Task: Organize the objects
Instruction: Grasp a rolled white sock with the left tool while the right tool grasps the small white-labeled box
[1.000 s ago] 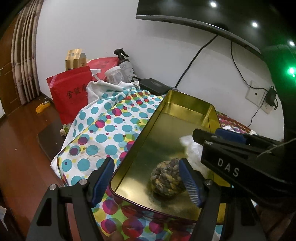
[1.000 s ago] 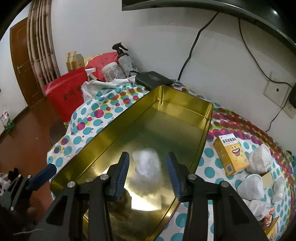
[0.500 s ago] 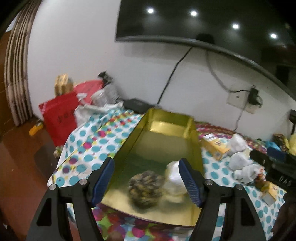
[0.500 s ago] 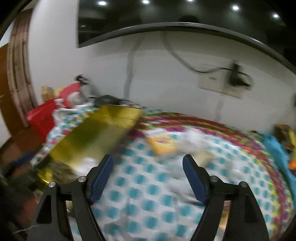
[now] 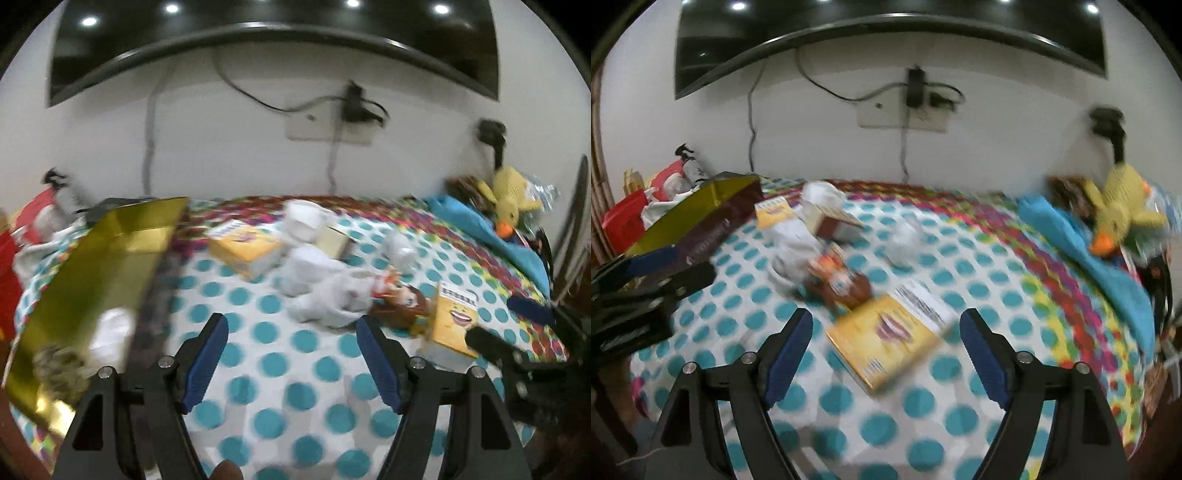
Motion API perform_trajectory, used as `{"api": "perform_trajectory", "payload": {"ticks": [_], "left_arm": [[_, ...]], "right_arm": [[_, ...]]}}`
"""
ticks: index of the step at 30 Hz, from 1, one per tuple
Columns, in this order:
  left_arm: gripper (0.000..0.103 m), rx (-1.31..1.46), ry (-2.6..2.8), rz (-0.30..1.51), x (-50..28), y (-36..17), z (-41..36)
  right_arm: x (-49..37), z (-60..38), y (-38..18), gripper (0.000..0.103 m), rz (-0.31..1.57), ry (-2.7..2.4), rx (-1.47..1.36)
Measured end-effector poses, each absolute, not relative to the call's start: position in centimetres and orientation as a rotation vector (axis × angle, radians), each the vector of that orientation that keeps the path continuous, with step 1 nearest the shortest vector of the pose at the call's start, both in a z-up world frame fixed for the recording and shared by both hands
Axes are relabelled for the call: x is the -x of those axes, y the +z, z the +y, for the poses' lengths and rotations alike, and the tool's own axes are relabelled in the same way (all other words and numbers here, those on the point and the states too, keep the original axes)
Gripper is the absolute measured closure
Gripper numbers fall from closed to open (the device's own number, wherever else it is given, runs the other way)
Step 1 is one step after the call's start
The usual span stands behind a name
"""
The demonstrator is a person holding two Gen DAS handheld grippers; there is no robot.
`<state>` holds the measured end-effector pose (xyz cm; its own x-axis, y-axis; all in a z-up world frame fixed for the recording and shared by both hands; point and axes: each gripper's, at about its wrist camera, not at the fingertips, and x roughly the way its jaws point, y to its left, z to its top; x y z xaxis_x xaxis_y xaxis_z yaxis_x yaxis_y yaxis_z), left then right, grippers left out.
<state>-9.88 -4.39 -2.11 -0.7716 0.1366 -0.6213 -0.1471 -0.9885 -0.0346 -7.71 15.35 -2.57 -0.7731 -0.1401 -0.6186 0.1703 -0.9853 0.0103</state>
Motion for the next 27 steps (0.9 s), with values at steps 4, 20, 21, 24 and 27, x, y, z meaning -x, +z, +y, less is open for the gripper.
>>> {"api": "perform_trajectory", "payload": {"ticks": [4,20,21,24,27], "left_arm": [[0.029,1.103,2.647,-0.064,11.6,-3.3,-2.5],[0.029,1.177,2.778,0.081,15.6,-3.9,-3.1],[0.029,1.176,2.758,0.097,15.9,-4.0,-2.8],[0.029,1.147,2.729,0.237,16.3,-4.1,-1.0],[0.029,1.177,2.705,0.283,17.6,-4.8,-0.3]], "right_arm": [[6.9,18.2,-4.6,0.023,-0.105,-2.777,-1.055],[7.0,17.8,-6.2,0.018,-0.193,-2.679,-1.031],[7.2,17.5,-6.2,0.017,-0.193,-2.669,-1.029],[7.4,16.9,-6.3,0.015,-0.174,-2.657,-1.031],[7.4,16.9,-6.3,0.014,-0.184,-2.653,-1.021]]}}
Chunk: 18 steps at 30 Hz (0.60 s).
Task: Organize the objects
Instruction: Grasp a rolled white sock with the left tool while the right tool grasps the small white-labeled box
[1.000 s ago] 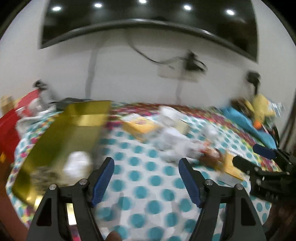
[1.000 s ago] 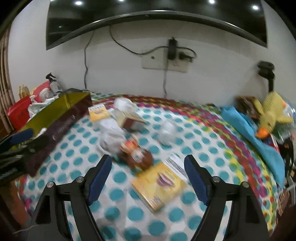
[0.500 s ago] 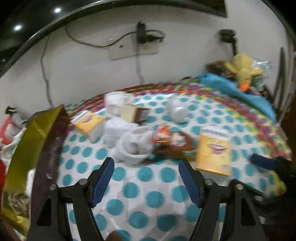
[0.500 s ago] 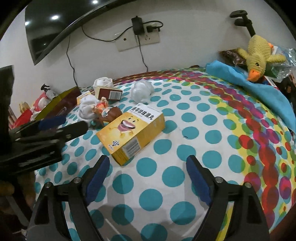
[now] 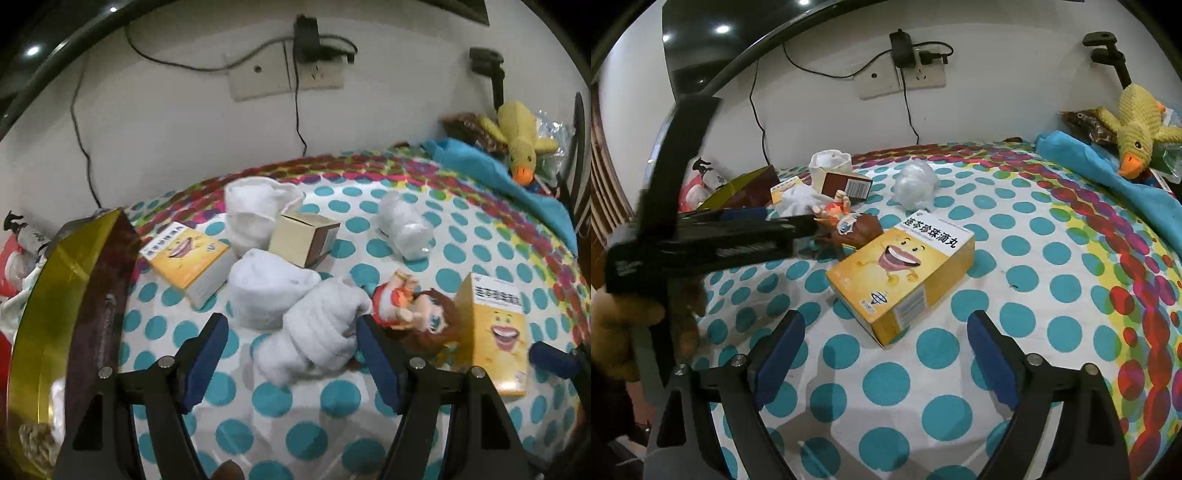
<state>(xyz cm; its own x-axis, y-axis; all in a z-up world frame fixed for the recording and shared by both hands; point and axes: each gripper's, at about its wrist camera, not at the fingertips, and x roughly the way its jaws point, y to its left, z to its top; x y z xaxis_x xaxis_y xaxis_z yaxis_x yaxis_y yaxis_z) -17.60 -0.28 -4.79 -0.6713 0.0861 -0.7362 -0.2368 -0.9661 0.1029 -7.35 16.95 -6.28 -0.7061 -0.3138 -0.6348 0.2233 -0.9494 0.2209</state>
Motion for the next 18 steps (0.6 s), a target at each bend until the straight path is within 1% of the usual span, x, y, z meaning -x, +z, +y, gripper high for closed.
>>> {"api": "perform_trajectory", "payload": {"ticks": [3,4,5,6,8,10,13,18], "left_arm": [[0.047,1.221,2.651,0.2,18.6,-5.1,-0.3],[0.061,1.223,2.635,0.172,18.7,-5.1,-0.3],[0.066,1.224,2.613,0.143,18.7,-5.0,-0.2],[0.07,1.224,2.6,0.132,18.7,-5.0,-0.1],[0.071,1.224,2.605,0.138,18.5,-4.9,0.0],[0.075,1.225,2.595,0.076,18.3,-4.7,-0.7],[0.076,1.177,2.638,0.02,16.3,-3.5,-2.4],[0.076,1.118,2.741,-0.029,11.4,-1.1,-5.5]], "right_arm": [[7.6,17.4,-6.4,0.014,-0.221,-2.644,-1.039],[7.6,17.5,-6.3,0.014,-0.223,-2.649,-1.044],[7.7,17.6,-6.3,0.013,-0.223,-2.655,-1.046],[7.8,17.8,-6.2,0.013,-0.226,-2.659,-1.048],[8.0,18.2,-6.2,0.013,-0.241,-2.661,-1.057],[8.2,18.5,-6.2,0.013,-0.262,-2.662,-1.069],[8.1,18.8,-5.9,0.013,-0.277,-2.669,-1.071],[8.0,17.9,-5.4,0.011,-0.234,-2.693,-1.081]]}}
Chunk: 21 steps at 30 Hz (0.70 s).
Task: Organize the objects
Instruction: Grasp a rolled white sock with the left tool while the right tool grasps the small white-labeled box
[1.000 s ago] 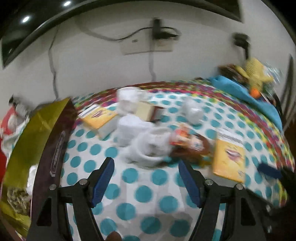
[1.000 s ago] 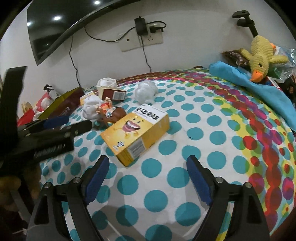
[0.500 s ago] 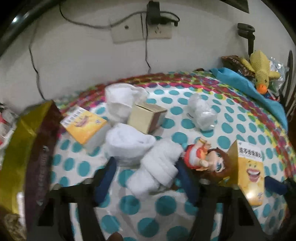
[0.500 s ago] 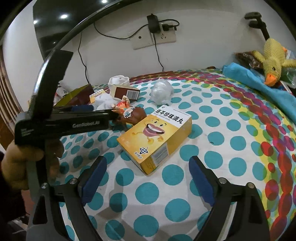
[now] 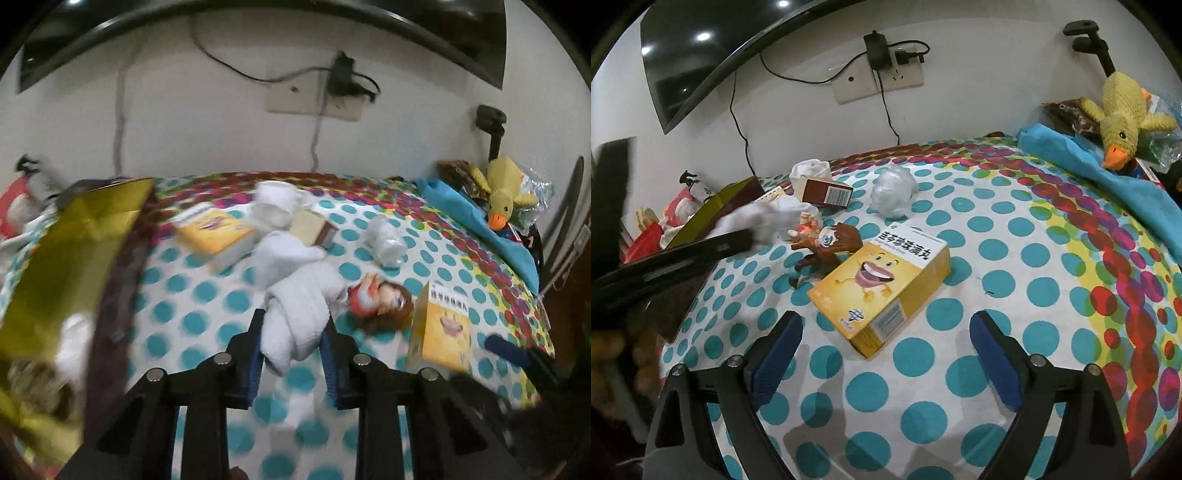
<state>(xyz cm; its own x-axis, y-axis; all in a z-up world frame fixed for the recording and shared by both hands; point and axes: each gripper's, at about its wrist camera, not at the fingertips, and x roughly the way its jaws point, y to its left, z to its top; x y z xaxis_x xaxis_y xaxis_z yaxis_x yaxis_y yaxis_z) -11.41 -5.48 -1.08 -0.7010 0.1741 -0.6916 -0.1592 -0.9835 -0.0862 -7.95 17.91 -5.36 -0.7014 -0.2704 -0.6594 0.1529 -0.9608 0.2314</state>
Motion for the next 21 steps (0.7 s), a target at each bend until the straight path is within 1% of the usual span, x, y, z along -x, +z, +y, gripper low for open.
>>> {"api": "perform_trajectory", "payload": {"ticks": [5,9,11,15,16,17,18,19,21], "left_arm": [[0.076,1.085,2.899,0.078,7.4,0.3,-8.4],[0.076,1.093,2.982,-0.02,6.6,0.4,-12.5],[0.075,1.096,2.988,-0.086,6.5,0.3,-13.9],[0.075,1.052,2.992,-0.124,6.1,1.0,-15.1],[0.075,1.04,2.986,-0.14,5.9,1.3,-15.3],[0.075,1.027,2.99,-0.15,5.8,1.5,-15.5],[0.075,1.019,2.996,-0.152,5.7,1.7,-15.6],[0.075,1.018,2.998,-0.148,5.8,1.8,-15.7],[0.075,1.02,3.008,-0.174,5.8,1.8,-16.0]], "right_arm": [[8.5,16.8,-4.8,0.009,-0.211,-2.762,-1.115],[9.7,15.7,-4.8,0.009,-0.262,-2.777,-1.164],[10.1,14.6,-4.7,0.009,-0.219,-2.811,-1.19],[11.5,12.1,-5.4,0.008,-0.173,-2.871,-1.284],[11.7,11.8,-5.6,0.013,-0.177,-2.864,-1.288],[11.8,11.7,-5.5,0.03,-0.153,-2.875,-1.293],[11.6,11.9,-5.3,0.04,-0.149,-2.91,-1.278],[11.4,12.5,-5.2,0.045,-0.173,-2.919,-1.27],[11.4,13.7,-5.3,0.047,-0.257,-2.881,-1.292]]}}
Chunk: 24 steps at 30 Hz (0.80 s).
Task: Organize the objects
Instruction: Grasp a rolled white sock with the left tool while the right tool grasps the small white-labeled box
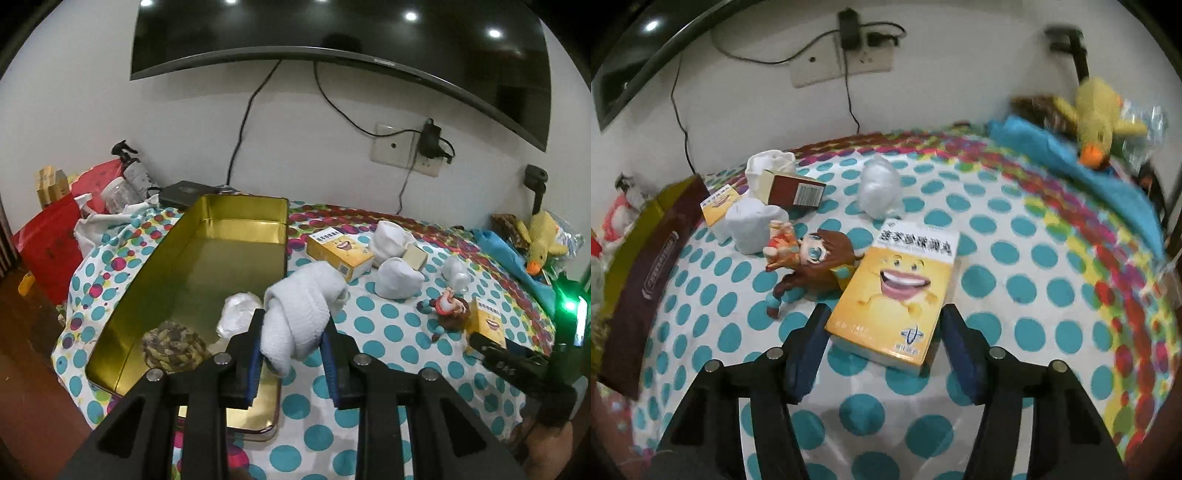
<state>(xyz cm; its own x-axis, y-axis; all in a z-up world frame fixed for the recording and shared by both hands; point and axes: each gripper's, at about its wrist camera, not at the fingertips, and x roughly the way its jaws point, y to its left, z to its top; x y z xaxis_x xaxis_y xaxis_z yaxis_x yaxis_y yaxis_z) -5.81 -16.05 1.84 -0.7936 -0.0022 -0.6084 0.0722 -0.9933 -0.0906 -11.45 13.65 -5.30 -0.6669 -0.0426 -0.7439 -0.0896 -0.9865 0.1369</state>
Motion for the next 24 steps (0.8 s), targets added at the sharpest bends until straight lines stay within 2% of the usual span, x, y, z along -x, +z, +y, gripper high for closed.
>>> {"api": "perform_trajectory", "payload": {"ticks": [7,18,24], "left_arm": [[0.075,-0.954,-2.914,0.187,5.8,2.2,-17.4],[0.075,-0.917,-2.814,0.22,5.9,2.4,-20.3],[0.075,-0.913,-2.819,0.206,5.9,2.4,-20.2]], "right_arm": [[9.0,15.7,-3.2,0.049,0.302,2.899,1.179],[6.2,13.9,-0.6,0.051,0.101,3.034,1.053],[4.9,14.8,2.1,0.051,0.14,3.088,0.943]]}}
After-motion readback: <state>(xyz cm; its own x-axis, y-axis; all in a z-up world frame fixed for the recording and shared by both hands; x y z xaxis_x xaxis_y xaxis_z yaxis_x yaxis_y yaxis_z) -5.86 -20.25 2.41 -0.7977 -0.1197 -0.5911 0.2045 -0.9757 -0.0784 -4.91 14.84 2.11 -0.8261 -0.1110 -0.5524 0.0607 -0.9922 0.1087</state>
